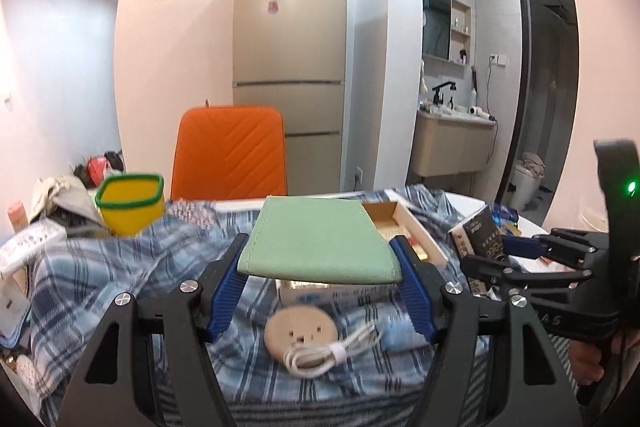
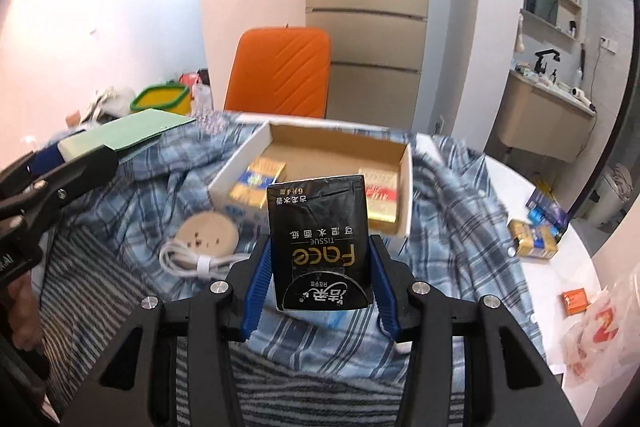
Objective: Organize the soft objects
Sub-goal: 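Lift the cloth and tissue pack and carry them over the box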
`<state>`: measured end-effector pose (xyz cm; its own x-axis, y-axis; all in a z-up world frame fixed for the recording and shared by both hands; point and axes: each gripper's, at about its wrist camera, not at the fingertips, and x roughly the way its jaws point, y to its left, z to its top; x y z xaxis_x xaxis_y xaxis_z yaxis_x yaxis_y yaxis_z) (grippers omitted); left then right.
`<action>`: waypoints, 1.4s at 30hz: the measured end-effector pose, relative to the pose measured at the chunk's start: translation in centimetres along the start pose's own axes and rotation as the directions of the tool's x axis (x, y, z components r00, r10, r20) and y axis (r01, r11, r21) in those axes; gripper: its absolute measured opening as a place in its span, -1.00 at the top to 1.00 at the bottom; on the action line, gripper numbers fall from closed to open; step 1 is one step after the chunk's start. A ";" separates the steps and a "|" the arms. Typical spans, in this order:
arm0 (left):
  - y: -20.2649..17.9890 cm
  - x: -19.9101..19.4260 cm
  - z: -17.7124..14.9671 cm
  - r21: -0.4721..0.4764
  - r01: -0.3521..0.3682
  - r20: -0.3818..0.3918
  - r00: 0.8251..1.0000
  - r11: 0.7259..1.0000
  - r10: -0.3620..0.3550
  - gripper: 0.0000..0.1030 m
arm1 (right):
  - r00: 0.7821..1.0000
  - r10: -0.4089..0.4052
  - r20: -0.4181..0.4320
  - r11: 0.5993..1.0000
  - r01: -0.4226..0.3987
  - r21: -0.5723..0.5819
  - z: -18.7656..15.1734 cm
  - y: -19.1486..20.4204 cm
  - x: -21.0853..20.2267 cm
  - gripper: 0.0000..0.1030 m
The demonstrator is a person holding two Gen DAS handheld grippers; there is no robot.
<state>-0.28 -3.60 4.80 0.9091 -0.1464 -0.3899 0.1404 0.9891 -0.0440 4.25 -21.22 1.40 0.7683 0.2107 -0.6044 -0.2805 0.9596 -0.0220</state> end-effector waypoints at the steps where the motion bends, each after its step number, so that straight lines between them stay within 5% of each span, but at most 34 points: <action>1: -0.1 0.2 0.2 -0.003 0.007 0.005 1.000 1.000 -0.007 -0.32 | 1.000 -0.005 0.016 1.000 0.005 0.004 0.4 -0.1 -0.3 0.05; 11: -0.7 3.0 3.7 0.002 -0.004 0.086 0.996 1.000 0.004 -0.32 | 0.990 -0.058 0.130 0.998 0.055 0.026 5.5 -1.0 -0.9 0.05; 21: 0.4 6.6 6.9 -0.058 -0.011 0.101 0.995 0.998 0.016 -0.32 | 0.987 -0.104 0.125 0.992 0.094 0.079 10.5 -2.4 1.7 0.05; 28: 1.4 9.1 6.0 -0.091 -0.005 0.104 0.994 0.996 0.015 -0.33 | 0.993 -0.095 0.075 0.990 0.086 0.114 11.5 -3.2 5.6 0.05; 36: 1.1 13.8 3.0 -0.091 -0.038 -0.063 0.998 0.995 0.032 -0.33 | 0.989 -0.108 -0.100 0.984 0.120 0.134 9.5 -5.1 12.1 0.05; 42: 1.6 17.0 0.8 -0.121 -0.056 -0.209 0.978 0.991 0.030 -0.32 | 0.966 -0.071 -0.248 0.984 0.109 0.144 6.9 -6.0 16.9 0.05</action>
<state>15.74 -4.54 -1.21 0.8111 -0.1108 -0.5743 0.0409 0.9902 -0.1333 22.92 -22.16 -3.14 0.6192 0.0896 -0.7801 -0.1096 0.9936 0.0271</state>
